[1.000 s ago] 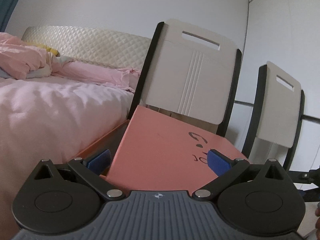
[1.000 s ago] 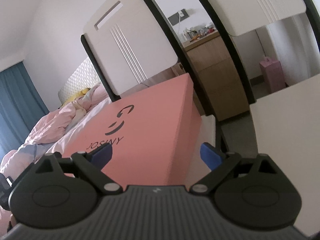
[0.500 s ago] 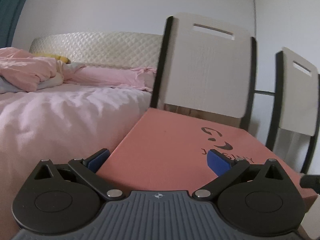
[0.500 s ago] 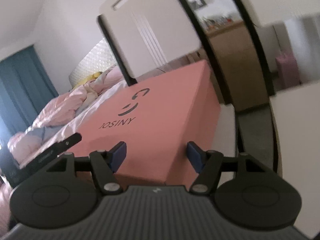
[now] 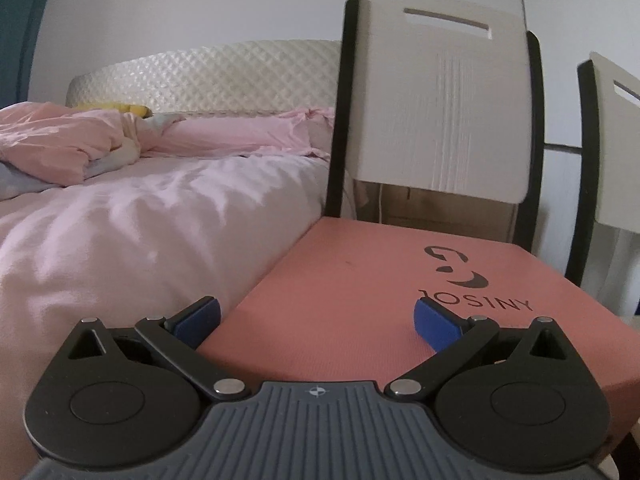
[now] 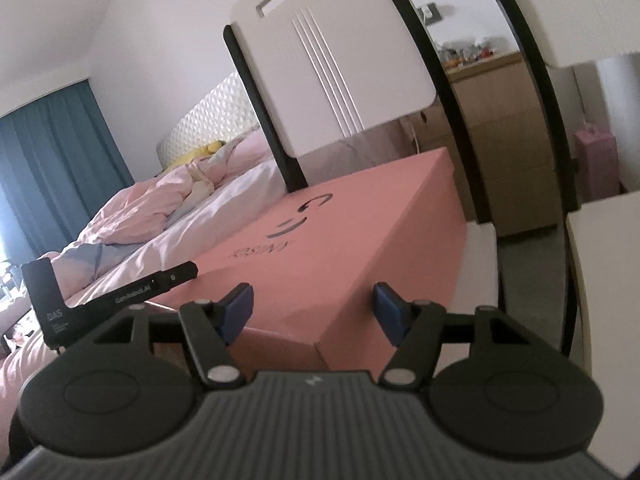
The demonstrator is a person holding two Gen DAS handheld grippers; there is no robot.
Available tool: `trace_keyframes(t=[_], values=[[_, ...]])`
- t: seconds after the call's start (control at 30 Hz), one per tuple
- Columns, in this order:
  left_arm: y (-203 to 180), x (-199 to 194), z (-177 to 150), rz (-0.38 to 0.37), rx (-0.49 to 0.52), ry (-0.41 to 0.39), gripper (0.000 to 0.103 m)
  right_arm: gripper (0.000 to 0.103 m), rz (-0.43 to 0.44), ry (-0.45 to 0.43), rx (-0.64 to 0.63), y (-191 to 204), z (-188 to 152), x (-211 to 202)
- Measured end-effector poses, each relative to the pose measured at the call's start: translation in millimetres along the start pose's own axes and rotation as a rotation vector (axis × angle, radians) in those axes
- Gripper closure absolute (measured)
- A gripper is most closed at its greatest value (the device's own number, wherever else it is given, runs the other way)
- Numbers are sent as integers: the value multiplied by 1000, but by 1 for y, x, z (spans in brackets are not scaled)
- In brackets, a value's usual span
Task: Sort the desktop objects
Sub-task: 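Lower the lid onto the box and open both grippers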
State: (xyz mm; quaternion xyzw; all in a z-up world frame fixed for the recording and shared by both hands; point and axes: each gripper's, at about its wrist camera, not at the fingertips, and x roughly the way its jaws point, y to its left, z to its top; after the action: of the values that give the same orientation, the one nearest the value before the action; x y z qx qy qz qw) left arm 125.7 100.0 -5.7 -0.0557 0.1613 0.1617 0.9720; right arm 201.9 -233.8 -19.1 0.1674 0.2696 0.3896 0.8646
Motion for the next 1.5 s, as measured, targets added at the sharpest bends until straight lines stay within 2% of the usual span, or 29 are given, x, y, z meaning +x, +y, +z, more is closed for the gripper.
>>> trace_keyframes(t=[0.3, 0.5, 0.7, 0.83, 0.93, 1.07, 1.1, 1.23, 1.3, 1.4, 1.5], values=[[-10, -1, -10, -99, -3, 59, 0, 38, -50, -7, 12, -15, 1, -6], [-11, -1, -12, -116, -9, 62, 0, 39, -104, 24, -17, -17, -1, -2], [-9, -3, -13, -123, -18, 60, 0, 39, -137, 6, -43, -11, 0, -7], [-16, -20, -10, -106, -5, 15, 0, 38, -163, -63, -74, 1, 1, -25], [-29, -43, -10, -80, 52, -29, 0, 38, -188, -104, -89, 10, 4, -40], [-38, -69, -11, -111, 47, -41, 0, 38, -199, -121, -131, 24, 4, -56], [-39, -76, -10, -115, 39, -46, 0, 37, -199, -127, -137, 28, 3, -61], [-46, -107, -5, -115, 44, -79, 0, 16, -217, -147, -170, 46, -7, -81], [-50, -120, -4, -111, 50, -91, 0, 15, -224, -167, -190, 55, -11, -92], [-55, -140, -4, -109, 60, -101, 0, 4, -251, -212, -217, 66, -18, -109], [-58, -155, -5, -110, 62, -109, 0, 4, -252, -232, -225, 72, -23, -124]])
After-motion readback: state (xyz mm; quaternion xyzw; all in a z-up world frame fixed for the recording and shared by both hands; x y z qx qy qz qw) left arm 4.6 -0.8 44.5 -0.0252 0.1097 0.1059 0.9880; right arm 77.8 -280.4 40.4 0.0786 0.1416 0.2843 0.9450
